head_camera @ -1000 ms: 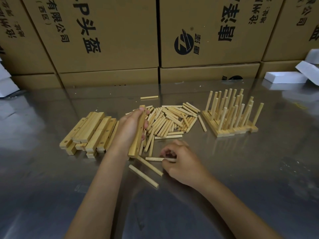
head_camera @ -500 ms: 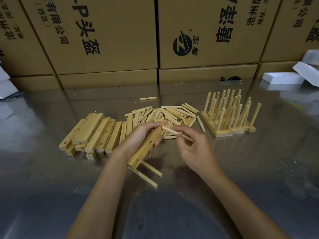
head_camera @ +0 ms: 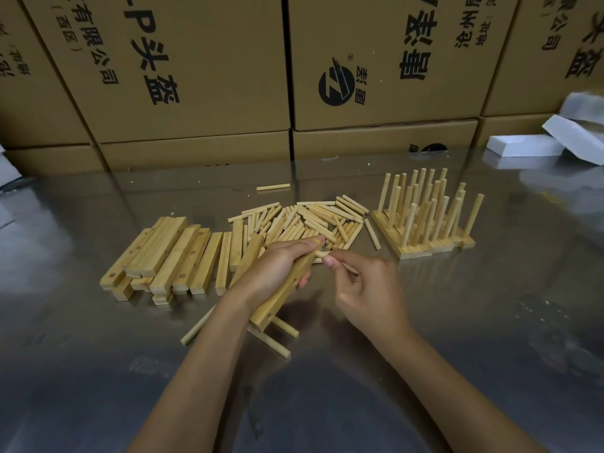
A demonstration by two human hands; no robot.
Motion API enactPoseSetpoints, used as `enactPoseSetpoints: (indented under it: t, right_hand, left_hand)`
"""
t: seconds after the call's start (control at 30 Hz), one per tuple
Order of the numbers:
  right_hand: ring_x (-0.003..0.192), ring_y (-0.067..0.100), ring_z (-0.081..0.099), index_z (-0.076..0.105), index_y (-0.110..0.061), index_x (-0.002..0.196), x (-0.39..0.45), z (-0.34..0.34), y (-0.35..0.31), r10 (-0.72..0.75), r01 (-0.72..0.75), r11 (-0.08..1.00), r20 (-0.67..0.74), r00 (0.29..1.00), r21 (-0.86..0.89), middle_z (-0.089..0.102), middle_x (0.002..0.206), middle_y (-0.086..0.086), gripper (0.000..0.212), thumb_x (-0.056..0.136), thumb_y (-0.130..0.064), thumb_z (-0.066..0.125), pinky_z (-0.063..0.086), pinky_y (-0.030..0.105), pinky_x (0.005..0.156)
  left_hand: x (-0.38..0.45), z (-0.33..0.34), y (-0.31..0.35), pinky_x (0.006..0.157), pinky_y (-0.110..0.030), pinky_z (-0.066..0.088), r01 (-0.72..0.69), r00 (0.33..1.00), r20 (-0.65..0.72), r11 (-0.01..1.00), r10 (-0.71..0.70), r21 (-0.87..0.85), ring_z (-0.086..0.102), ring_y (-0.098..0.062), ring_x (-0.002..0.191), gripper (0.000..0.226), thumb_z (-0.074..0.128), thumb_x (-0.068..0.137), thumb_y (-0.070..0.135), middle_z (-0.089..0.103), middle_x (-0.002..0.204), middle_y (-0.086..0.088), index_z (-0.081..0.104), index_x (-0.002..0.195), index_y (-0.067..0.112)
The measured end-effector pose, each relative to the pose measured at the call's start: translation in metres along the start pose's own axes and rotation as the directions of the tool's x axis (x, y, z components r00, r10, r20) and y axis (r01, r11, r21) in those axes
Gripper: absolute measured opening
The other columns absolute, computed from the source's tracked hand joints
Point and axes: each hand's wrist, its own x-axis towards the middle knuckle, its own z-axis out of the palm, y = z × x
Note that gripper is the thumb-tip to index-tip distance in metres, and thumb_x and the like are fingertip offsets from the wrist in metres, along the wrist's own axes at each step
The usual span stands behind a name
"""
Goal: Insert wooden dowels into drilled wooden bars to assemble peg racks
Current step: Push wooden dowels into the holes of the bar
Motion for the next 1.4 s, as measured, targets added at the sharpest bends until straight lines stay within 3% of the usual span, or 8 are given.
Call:
enactPoseSetpoints:
  t: [0.2, 0.4, 0.5, 0.63, 0.73, 0.93, 1.1, 1.4]
  right_hand:
    - [0.066, 0.002, 0.062, 0.068, -0.025, 0.106, 0.008, -0.004, -0.002, 0.175, -0.179, 0.977, 0.042, 0.984, 0.116, 0.072, 0.077, -0.006, 0.016, 0.090, -0.026, 0.072, 0.045, 0.020, 0.059]
    - [0.063, 0.024, 0.069, 0.050, -0.016, 0.108, 0.020, -0.019, -0.018, 0.354, -0.438, 0.643, 0.264, 0.897, 0.627, 0.077, 0.087, 0.006, 0.037, 0.083, -0.009, 0.076, 0.053, 0.029, 0.053]
    - [0.069, 0.013, 0.061, 0.059, -0.013, 0.100, 0.008, -0.006, -0.022, 0.294, -0.439, 0.791, 0.366, 0.883, 0.425, 0.071, 0.083, 0.003, 0.024, 0.084, -0.018, 0.077, 0.050, 0.029, 0.065]
    - [0.092, 0.003, 0.047, 0.068, -0.030, 0.096, -0.015, 0.019, -0.022, -0.038, 0.113, 0.988, 0.547, 0.837, -0.104, 0.054, 0.092, -0.012, 0.030, 0.080, -0.056, 0.068, 0.044, 0.026, 0.077]
    - [0.096, 0.003, 0.043, 0.069, -0.032, 0.095, -0.012, 0.024, -0.021, -0.118, 0.220, 0.965, 0.507, 0.854, -0.146, 0.051, 0.092, -0.014, 0.018, 0.086, -0.046, 0.063, 0.041, 0.027, 0.078]
    - [0.062, 0.013, 0.053, 0.057, -0.030, 0.097, -0.002, 0.008, -0.013, -0.039, 0.010, 0.994, 0.260, 0.965, 0.112, 0.059, 0.076, -0.011, 0.015, 0.092, -0.016, 0.057, 0.040, 0.032, 0.054]
    - [0.086, 0.012, 0.060, 0.071, -0.018, 0.112, 0.004, 0.002, -0.021, -0.129, 0.108, 0.963, 0.071, 0.989, 0.248, 0.064, 0.095, -0.011, 0.027, 0.095, -0.003, 0.055, 0.044, 0.019, 0.066]
    - [0.071, 0.003, 0.052, 0.075, -0.014, 0.107, 0.003, 0.001, -0.022, -0.153, 0.135, 0.973, 0.084, 0.985, 0.190, 0.058, 0.086, -0.016, 0.024, 0.090, -0.001, 0.066, 0.034, 0.008, 0.063]
  left_hand:
    - [0.000, 0.002, 0.002, 0.051, -0.024, 0.042, 0.010, 1.000, -0.021, 0.999, -0.010, 0.035, 0.053, -0.006, 0.049, 0.032, 0.041, 0.105, 0.038, 0.056, 0.060, 0.001, 0.060, 0.131, 0.038]
    - [-0.002, -0.010, 0.006, 0.038, -0.021, 0.038, 0.090, 0.996, 0.033, 0.959, -0.085, -0.268, 0.045, -0.011, 0.042, 0.034, 0.041, 0.106, 0.034, 0.053, 0.060, -0.001, 0.067, 0.119, 0.017]
    - [0.000, -0.018, 0.005, 0.036, -0.020, 0.037, 0.056, 0.996, -0.040, 0.918, -0.078, -0.392, 0.043, -0.011, 0.041, 0.035, 0.040, 0.106, 0.032, 0.051, 0.060, 0.000, 0.062, 0.113, 0.007]
    - [-0.001, -0.032, 0.003, 0.032, -0.019, 0.034, 0.007, 0.987, -0.125, 0.819, -0.096, -0.573, 0.040, -0.010, 0.040, 0.045, 0.038, 0.104, 0.031, 0.049, 0.060, -0.002, 0.061, 0.125, -0.002]
    - [-0.001, -0.038, 0.002, 0.031, -0.018, 0.032, 0.005, 0.983, -0.141, 0.775, -0.121, -0.632, 0.039, -0.009, 0.038, 0.044, 0.038, 0.103, 0.031, 0.049, 0.059, -0.003, 0.062, 0.119, -0.002]
    - [0.002, -0.036, -0.001, 0.032, -0.019, 0.033, -0.023, 0.980, -0.171, 0.790, -0.104, -0.613, 0.040, -0.011, 0.039, 0.042, 0.039, 0.103, 0.032, 0.049, 0.058, -0.001, 0.065, 0.117, 0.002]
    - [0.003, -0.029, 0.000, 0.034, -0.018, 0.036, 0.011, 0.960, -0.235, 0.863, -0.150, -0.505, 0.043, -0.012, 0.037, 0.043, 0.044, 0.102, 0.037, 0.052, 0.054, -0.001, 0.067, 0.116, 0.003]
    - [0.014, -0.010, 0.005, 0.039, -0.021, 0.040, 0.133, 0.865, -0.442, 0.958, -0.236, -0.253, 0.050, -0.014, 0.032, 0.038, 0.055, 0.097, 0.045, 0.058, 0.054, -0.004, 0.067, 0.096, 0.009]
